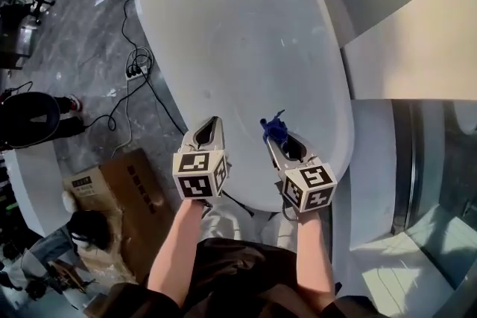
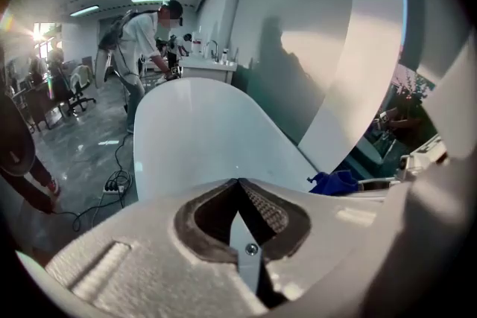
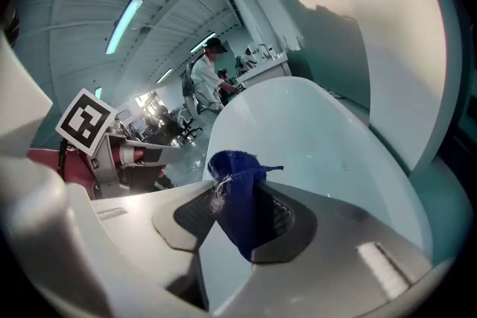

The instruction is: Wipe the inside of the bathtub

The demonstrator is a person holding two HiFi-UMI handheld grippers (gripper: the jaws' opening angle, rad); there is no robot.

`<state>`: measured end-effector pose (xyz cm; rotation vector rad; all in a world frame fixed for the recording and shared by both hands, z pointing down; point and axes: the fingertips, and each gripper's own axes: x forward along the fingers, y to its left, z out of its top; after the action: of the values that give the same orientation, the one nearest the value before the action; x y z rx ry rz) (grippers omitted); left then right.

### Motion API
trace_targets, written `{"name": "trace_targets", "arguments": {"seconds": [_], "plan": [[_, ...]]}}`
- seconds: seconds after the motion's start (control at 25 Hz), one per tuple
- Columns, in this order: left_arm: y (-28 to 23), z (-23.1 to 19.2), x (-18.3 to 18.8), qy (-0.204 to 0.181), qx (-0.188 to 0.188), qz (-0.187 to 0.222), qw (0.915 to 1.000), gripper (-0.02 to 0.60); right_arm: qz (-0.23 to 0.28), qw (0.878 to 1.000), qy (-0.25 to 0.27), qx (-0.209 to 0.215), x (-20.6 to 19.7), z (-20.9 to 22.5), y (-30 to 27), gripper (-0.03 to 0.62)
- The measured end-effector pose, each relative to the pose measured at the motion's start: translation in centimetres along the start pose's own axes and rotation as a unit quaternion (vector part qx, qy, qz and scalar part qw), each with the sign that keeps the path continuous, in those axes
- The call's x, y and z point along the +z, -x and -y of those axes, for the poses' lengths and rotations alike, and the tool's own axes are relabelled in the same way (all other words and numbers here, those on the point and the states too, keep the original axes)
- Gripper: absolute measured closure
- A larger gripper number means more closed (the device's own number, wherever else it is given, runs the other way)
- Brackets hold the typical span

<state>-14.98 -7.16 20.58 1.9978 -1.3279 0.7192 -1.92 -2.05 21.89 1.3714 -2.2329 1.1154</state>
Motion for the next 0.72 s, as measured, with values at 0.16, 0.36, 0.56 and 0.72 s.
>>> {"name": "trace_targets", "arguments": {"seconds": [0.16,0.36,0.56,0.72], "plan": [[-4.8,-0.7,-3.8,-0.015,-0.015,-0.042,0.9989,0.578,-0.018,0.999,-0.045,-0.008,-4.3,2.3,-3.1,0.462],[-8.5,-1.3,-7.4,-0.023,-0.031,-0.073,0.9966,0.578,-0.047,0.995,-0.083,-0.018,-9.5,4.3,-6.0,0.462],[-11.6,-2.3,-11.5,-0.037,-0.038,-0.113,0.9922,0.578,-0.059,0.994,-0.095,-0.004,-13.9,5.4,-9.4,0.462],[-15.4,-3.4,-13.2,-0.064,-0.040,-0.119,0.9900,0.578,-0.055,0.994,-0.097,0.002,-16.4,7.4,-13.6,0.462]]}}
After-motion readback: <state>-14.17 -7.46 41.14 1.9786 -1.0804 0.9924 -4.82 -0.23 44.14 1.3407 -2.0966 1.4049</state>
